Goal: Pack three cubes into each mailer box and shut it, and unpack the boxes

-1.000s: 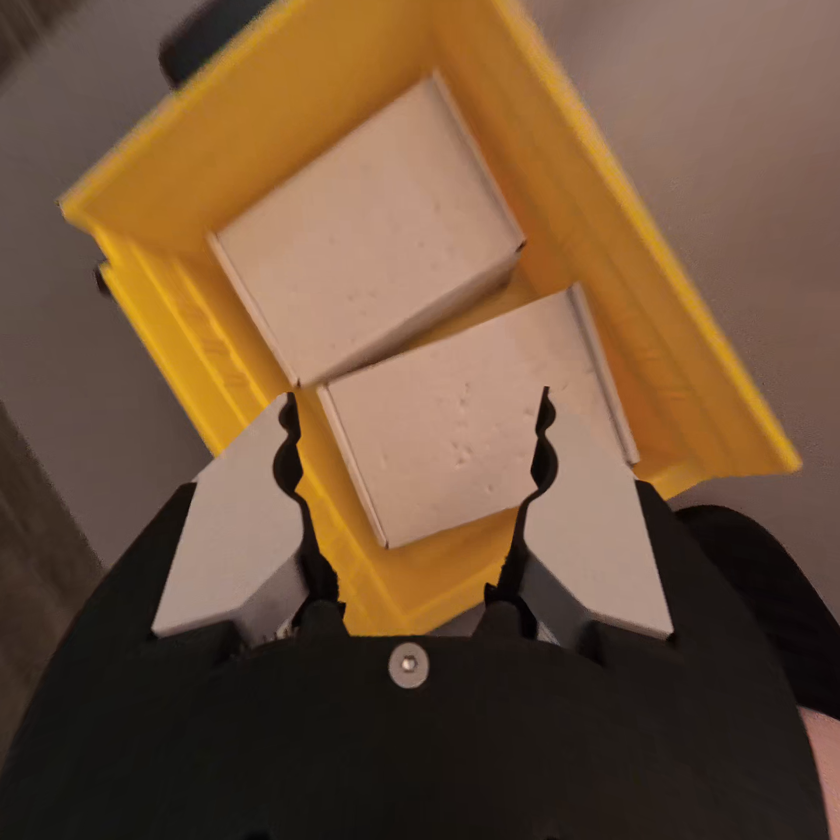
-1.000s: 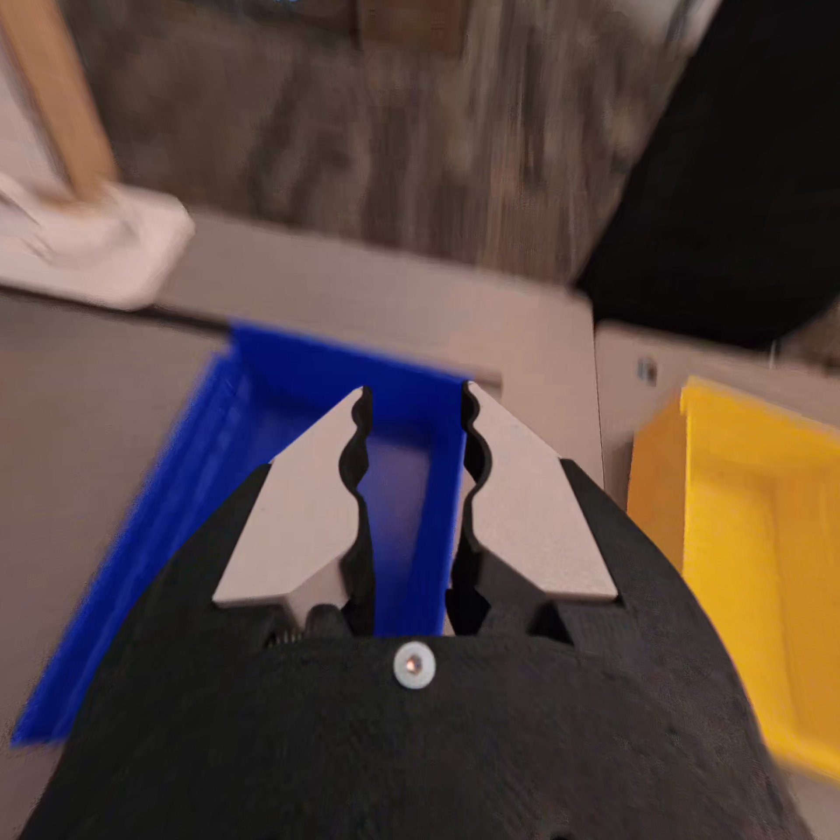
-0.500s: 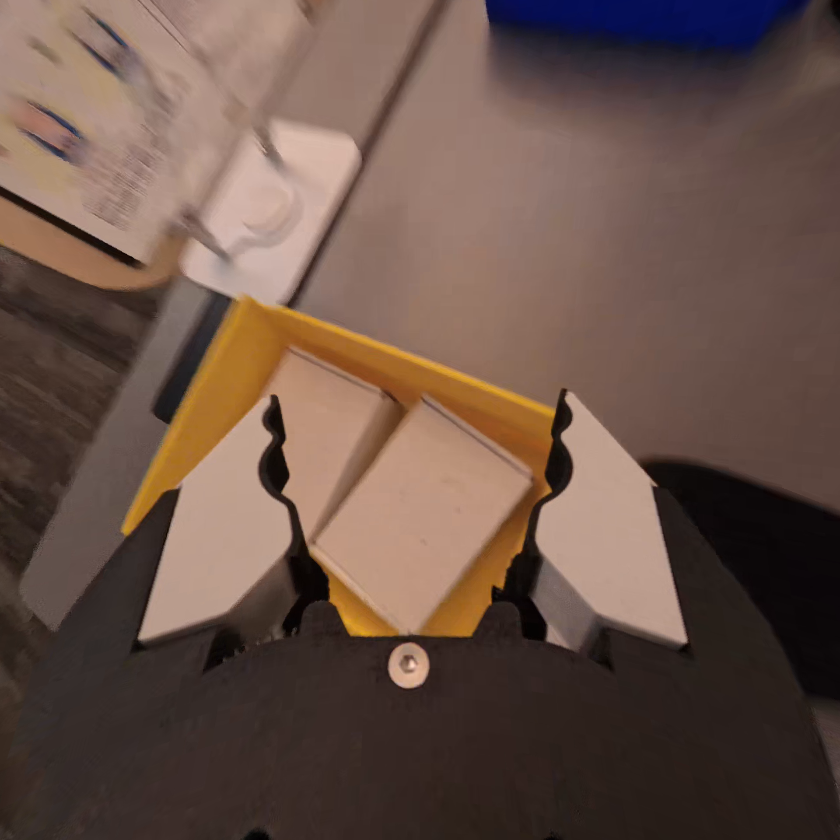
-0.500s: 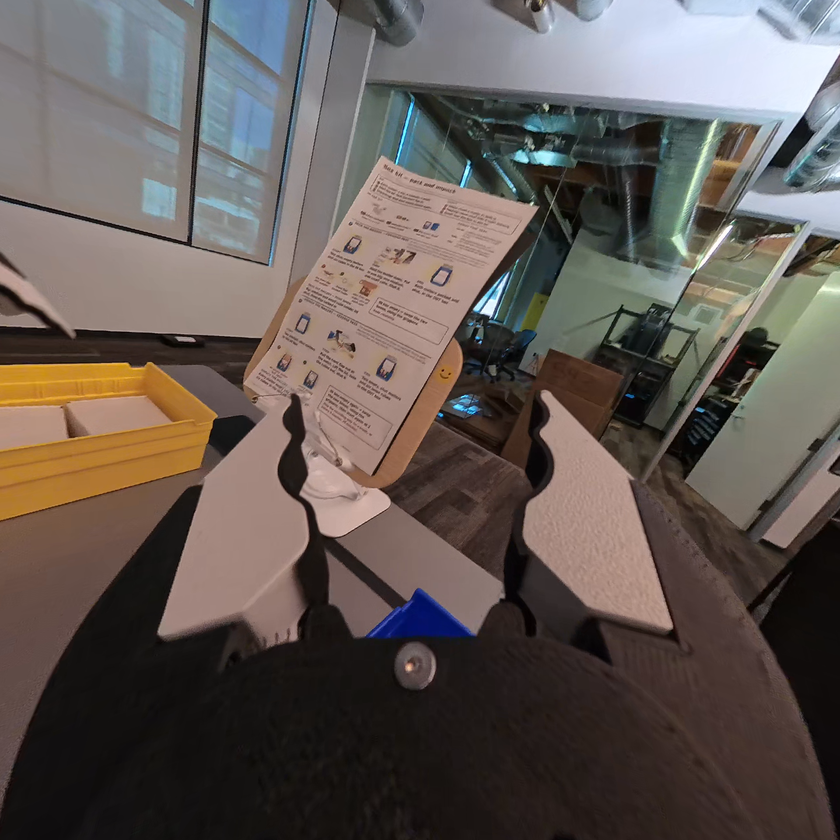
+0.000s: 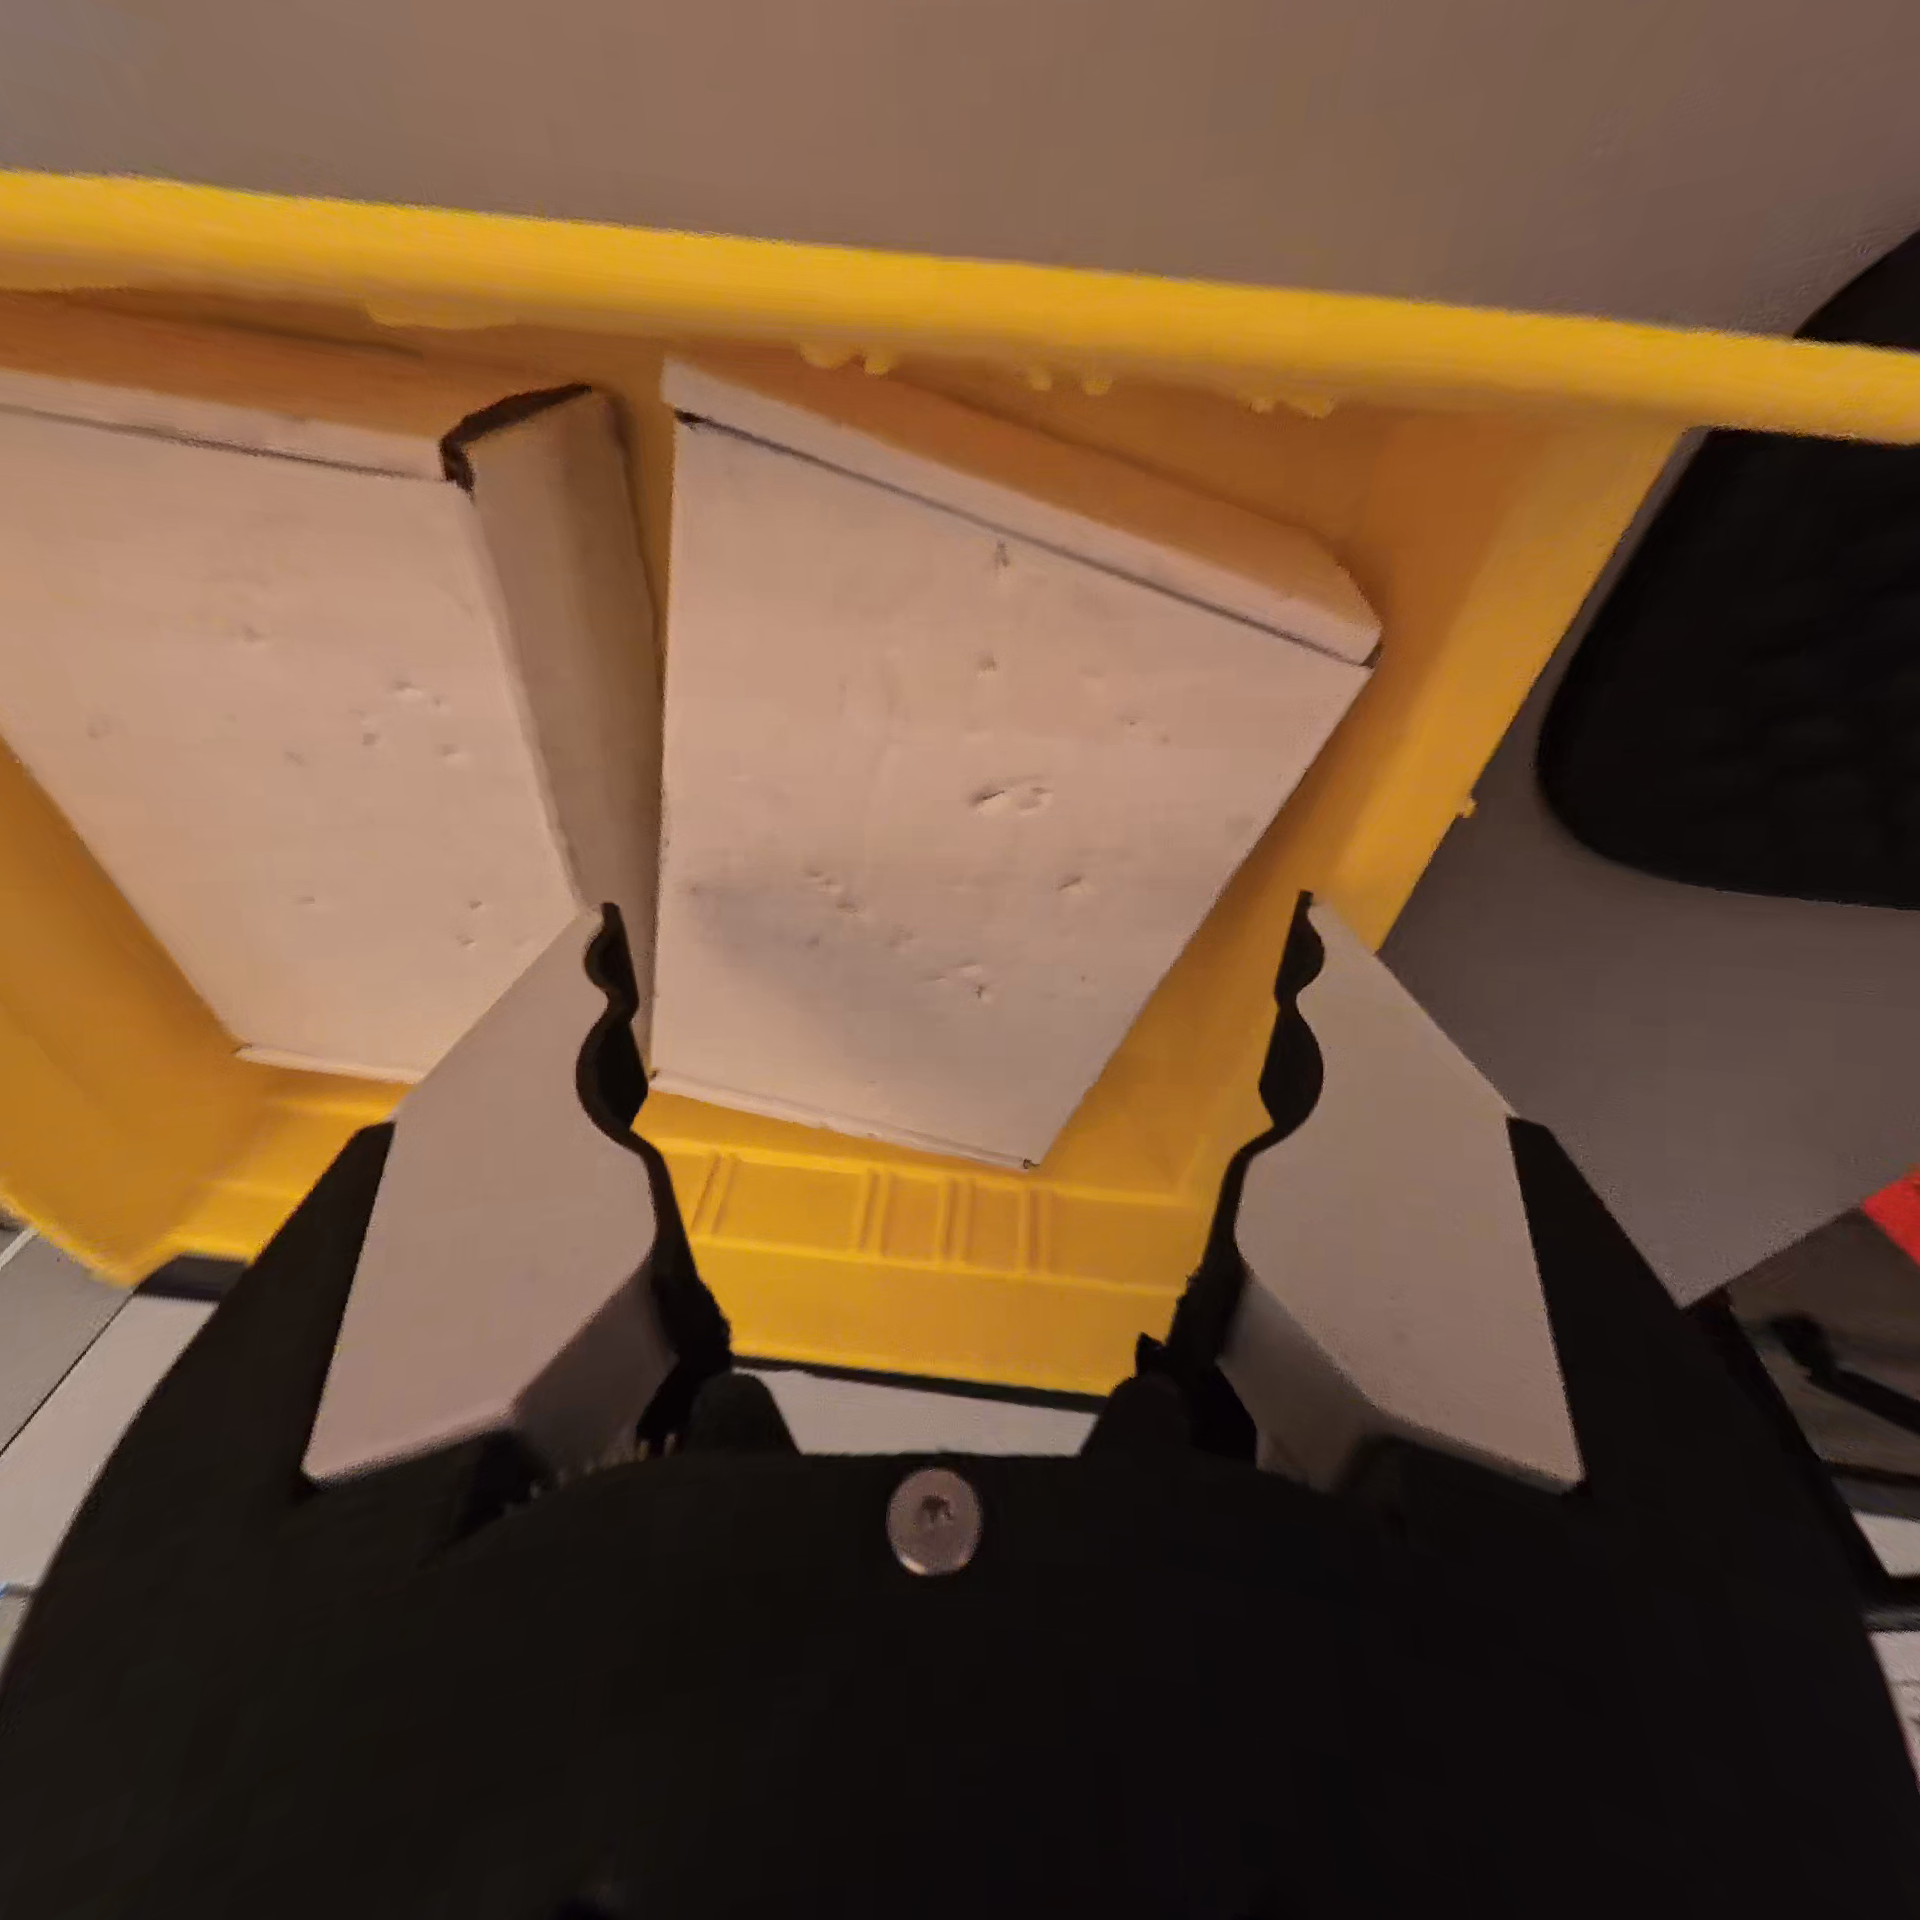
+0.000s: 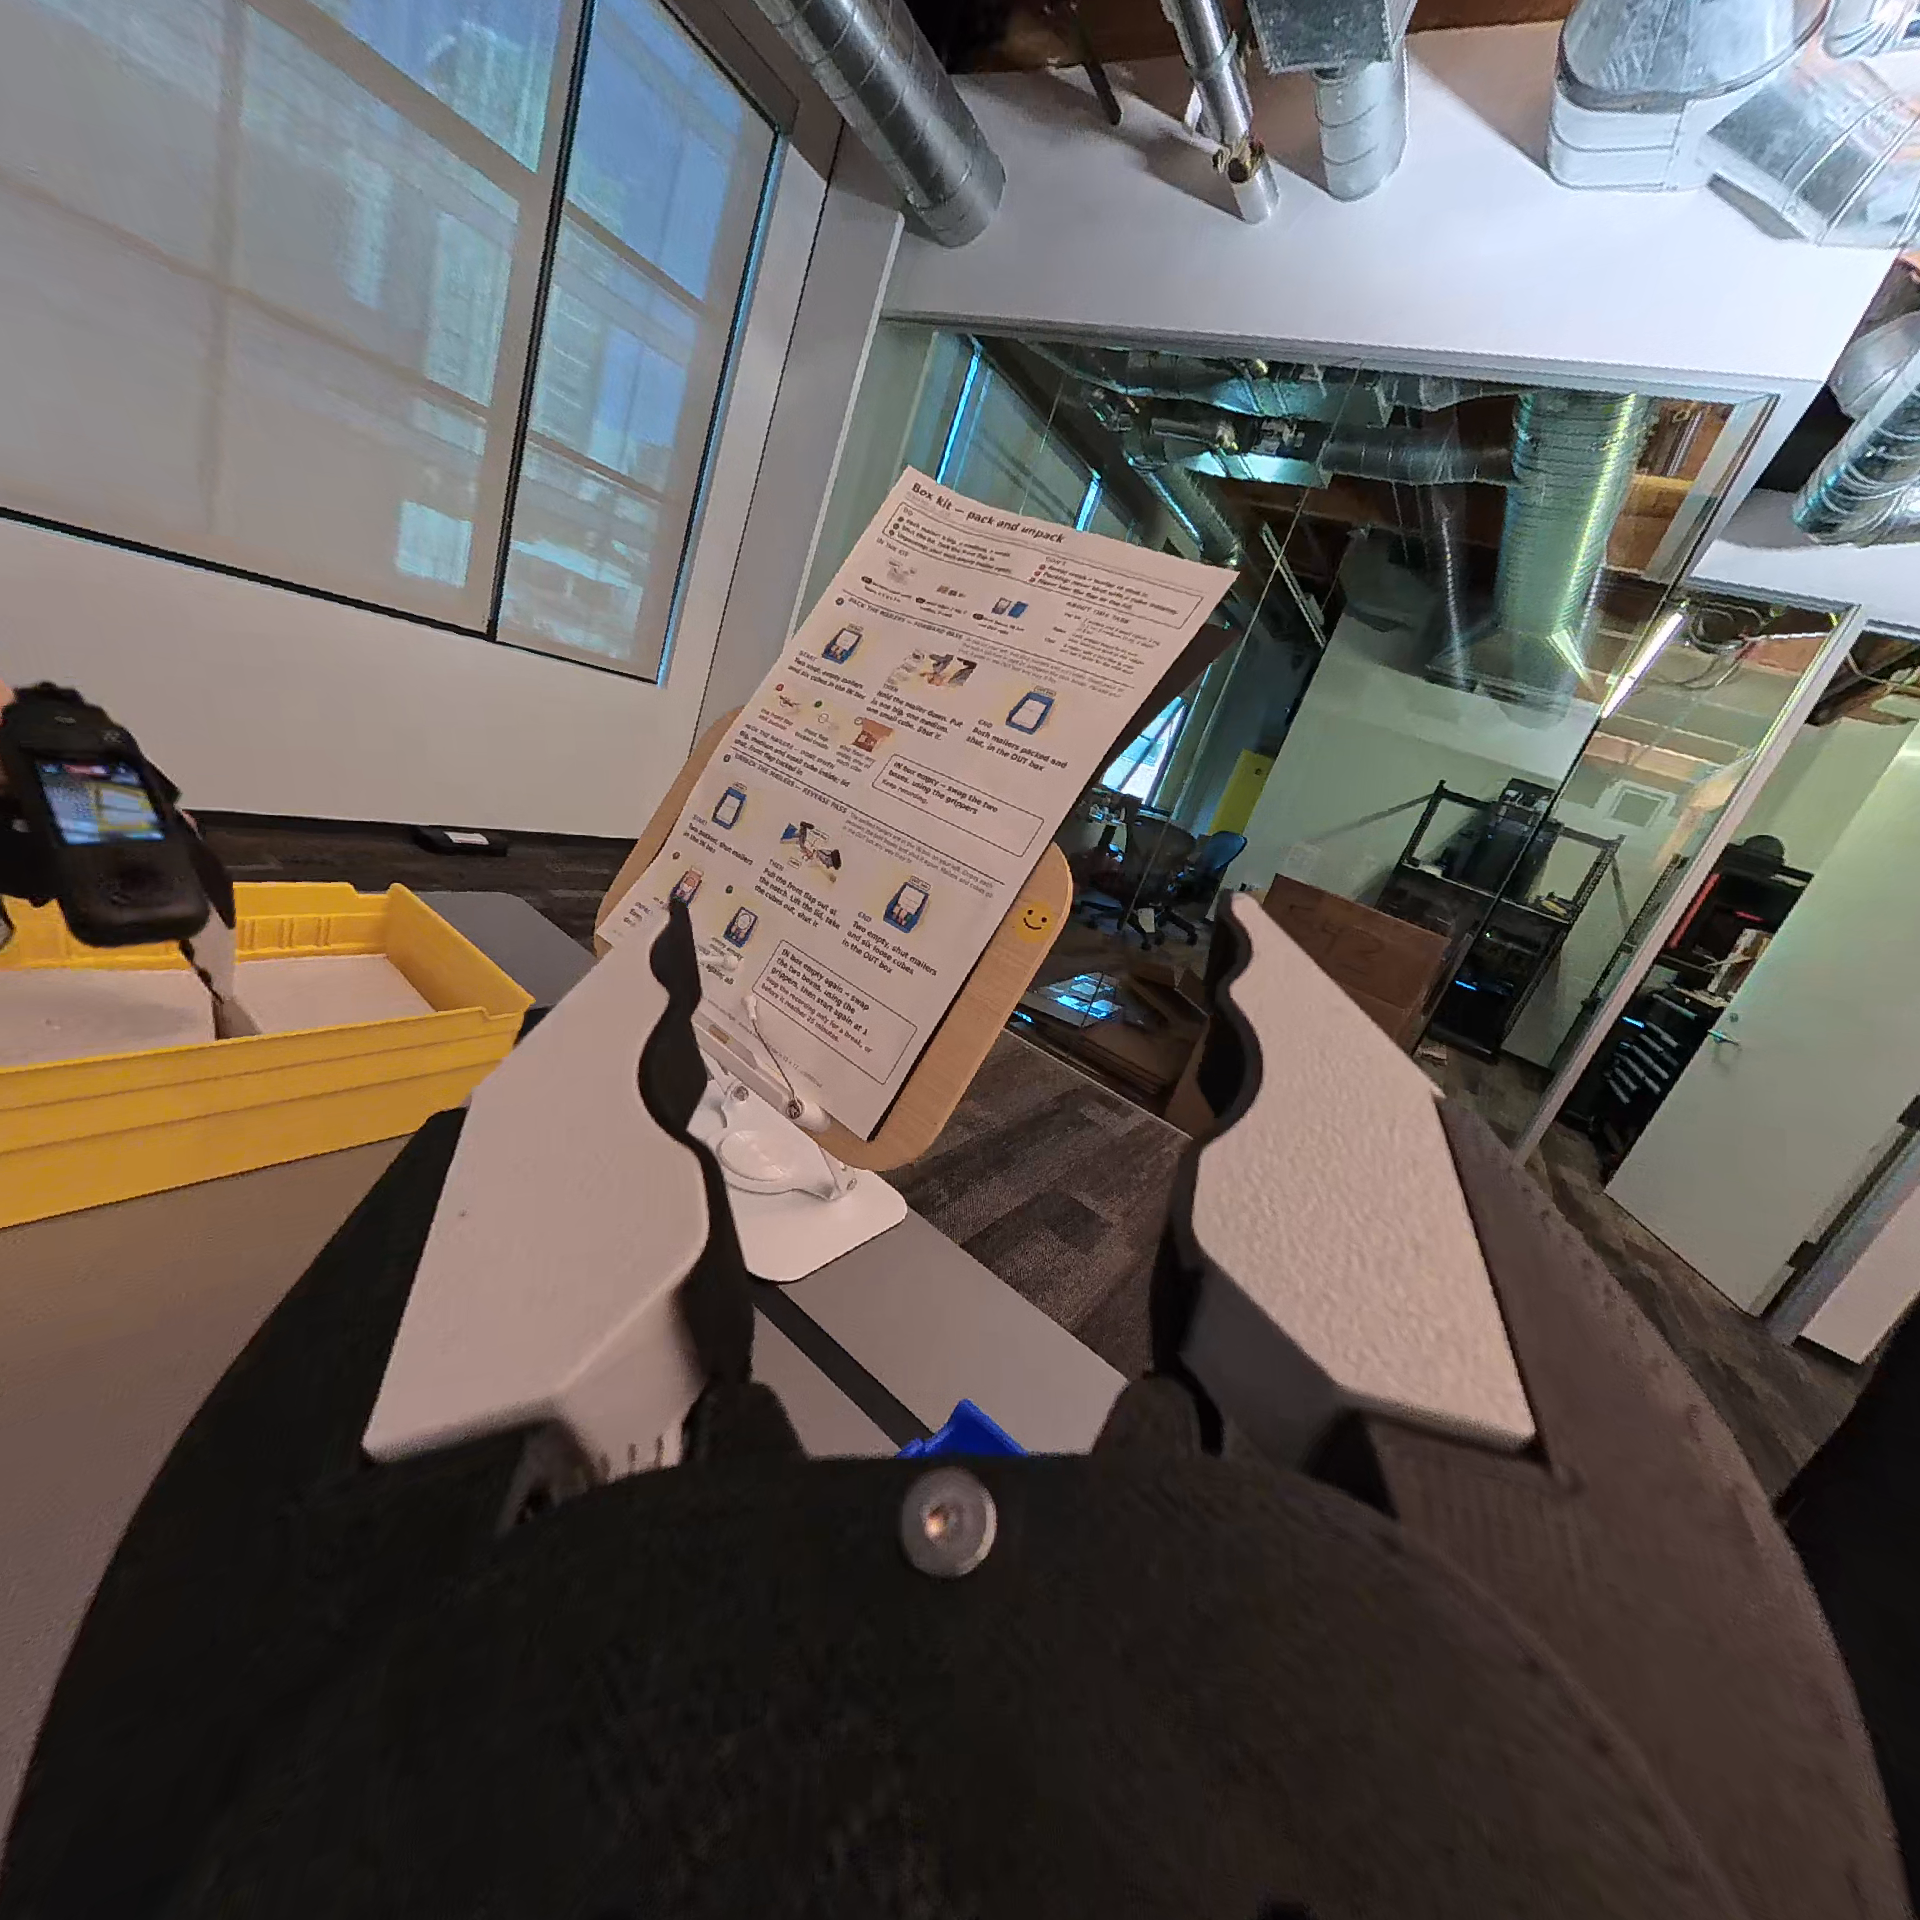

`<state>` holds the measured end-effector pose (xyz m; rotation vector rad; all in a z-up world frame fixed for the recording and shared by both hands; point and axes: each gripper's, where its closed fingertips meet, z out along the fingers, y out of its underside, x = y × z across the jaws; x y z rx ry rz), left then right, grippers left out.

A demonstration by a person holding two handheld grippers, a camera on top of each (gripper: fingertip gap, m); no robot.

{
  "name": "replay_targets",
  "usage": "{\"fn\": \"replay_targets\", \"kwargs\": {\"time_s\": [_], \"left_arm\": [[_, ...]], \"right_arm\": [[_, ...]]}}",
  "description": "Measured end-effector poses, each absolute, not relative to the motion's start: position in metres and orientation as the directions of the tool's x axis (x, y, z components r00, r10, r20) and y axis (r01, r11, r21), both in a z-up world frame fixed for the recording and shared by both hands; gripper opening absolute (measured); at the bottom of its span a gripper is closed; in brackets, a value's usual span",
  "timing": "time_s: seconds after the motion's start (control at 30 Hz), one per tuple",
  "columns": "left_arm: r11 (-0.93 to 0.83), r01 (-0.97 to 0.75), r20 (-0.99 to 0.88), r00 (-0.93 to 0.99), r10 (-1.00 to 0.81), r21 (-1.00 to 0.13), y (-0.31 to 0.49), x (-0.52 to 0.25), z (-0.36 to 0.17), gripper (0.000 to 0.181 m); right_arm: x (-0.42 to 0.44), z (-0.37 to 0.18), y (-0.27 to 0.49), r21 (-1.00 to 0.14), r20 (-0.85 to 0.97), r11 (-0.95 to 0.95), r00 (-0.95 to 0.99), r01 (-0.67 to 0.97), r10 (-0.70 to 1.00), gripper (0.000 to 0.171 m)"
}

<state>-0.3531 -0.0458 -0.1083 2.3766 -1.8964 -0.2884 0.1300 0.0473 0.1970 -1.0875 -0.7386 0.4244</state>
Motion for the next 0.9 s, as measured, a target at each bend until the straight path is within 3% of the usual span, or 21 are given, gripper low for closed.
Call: {"fn": "replay_targets", "kwargs": {"time_s": [0.2, 0.57, 0.73, 0.9], "left_arm": [[-0.187, -0.958, -0.058, 0.179, -0.982, 0.216, -0.042, -0.359, -0.126, 0.122], [-0.164, -0.950, -0.006, 0.169, -0.986, 0.267, -0.045, -0.371, -0.156, 0.138], [-0.211, -0.946, -0.001, 0.217, -0.976, 0.246, -0.045, -0.371, -0.156, 0.137], [-0.243, -0.920, -0.015, 0.250, -0.968, 0.306, -0.048, -0.381, -0.150, 0.136]], "right_arm": [[0.134, 0.195, 0.051, -0.912, 0.318, 0.409, 0.693, 0.036, 0.647, 0.098], [0.128, 0.195, 0.051, -0.902, 0.347, 0.427, 0.694, 0.062, 0.632, 0.097], [0.126, 0.193, 0.053, -0.903, 0.348, 0.423, 0.693, 0.068, 0.631, 0.096], [0.123, 0.192, 0.053, -0.902, 0.358, 0.424, 0.686, 0.080, 0.633, 0.094]]}}
